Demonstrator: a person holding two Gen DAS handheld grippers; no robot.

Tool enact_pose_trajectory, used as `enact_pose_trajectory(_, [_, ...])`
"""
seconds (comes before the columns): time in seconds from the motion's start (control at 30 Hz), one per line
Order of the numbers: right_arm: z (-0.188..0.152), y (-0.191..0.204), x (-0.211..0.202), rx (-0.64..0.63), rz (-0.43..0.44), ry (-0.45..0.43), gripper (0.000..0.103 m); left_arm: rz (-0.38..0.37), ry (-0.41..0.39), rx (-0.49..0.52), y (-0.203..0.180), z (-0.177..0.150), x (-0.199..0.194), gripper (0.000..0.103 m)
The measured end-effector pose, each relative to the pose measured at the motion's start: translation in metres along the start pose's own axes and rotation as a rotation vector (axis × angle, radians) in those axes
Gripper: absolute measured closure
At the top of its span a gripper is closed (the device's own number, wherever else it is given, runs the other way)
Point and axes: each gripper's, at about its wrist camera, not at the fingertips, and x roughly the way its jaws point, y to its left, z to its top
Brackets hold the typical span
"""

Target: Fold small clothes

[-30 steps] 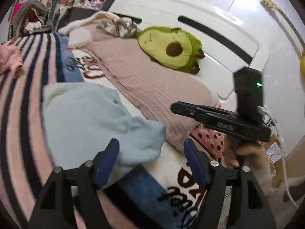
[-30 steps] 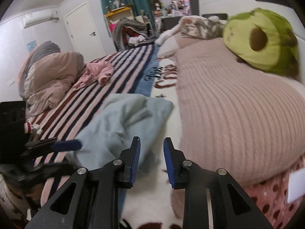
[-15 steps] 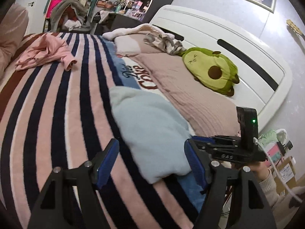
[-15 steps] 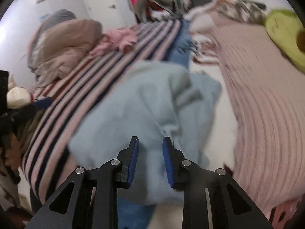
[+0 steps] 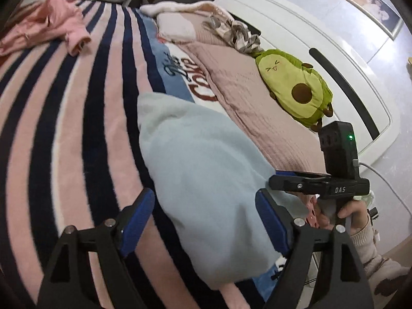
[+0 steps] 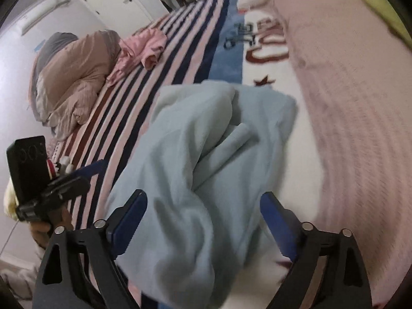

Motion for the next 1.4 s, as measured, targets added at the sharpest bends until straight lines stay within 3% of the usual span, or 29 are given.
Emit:
enact_pose_trajectory(0.2, [0.004, -0.005, 0.032, 0.034, -0.022, 0.102, 0.009, -0.027, 0.044, 0.004, 0.011, 0.002, 0.020, 0.026])
enact_pose_trajectory(0.43, [0.005, -0.017, 0.045, 0.062, 0.082, 0.117, 0.006, -0.104, 0.085, -0.053, 0.034, 0.004, 0.048, 0.026])
enact_pose_trajectory(0.53, [0.005, -0.016, 0.050, 0.029, 0.124, 0.106, 0.006, -0.110, 0.089, -0.040, 0.033, 0.004, 0.055, 0.035])
enact_pose_trajectory(0.6, [0.006, -0.016, 0.051, 0.010, 0.143, 0.091, 0.016, -0.104, 0.093, -0.022, 0.029, 0.004, 0.058, 0.051])
enact_pose_trajectory(0.67, [0.006, -0.014, 0.053, -0.005, 0.179, 0.085, 0.041, -0.090, 0.094, -0.014, 0.028, 0.004, 0.060, 0.062])
enact_pose_trajectory(0.7, [0.005, -0.014, 0.054, -0.002, 0.206, 0.086, 0.046, -0.079, 0.091, -0.005, 0.027, 0.004, 0.059, 0.070])
enact_pose_trajectory(0.87, [0.004, 0.000, 0.050, -0.047, 0.224, 0.050, 0.068, -0.030, 0.070, 0.065, 0.014, 0.004, 0.052, 0.082])
enact_pose_trajectory(1.1, [0.004, 0.019, 0.033, -0.093, 0.233, 0.001, 0.074, 0.058, 0.014, 0.178, -0.014, 0.001, 0.024, 0.083])
enact_pose_trajectory(1.4, [-0.003, 0.060, 0.000, -0.157, 0.260, -0.059, 0.075, 0.120, -0.077, 0.235, -0.043, -0.007, -0.038, 0.083])
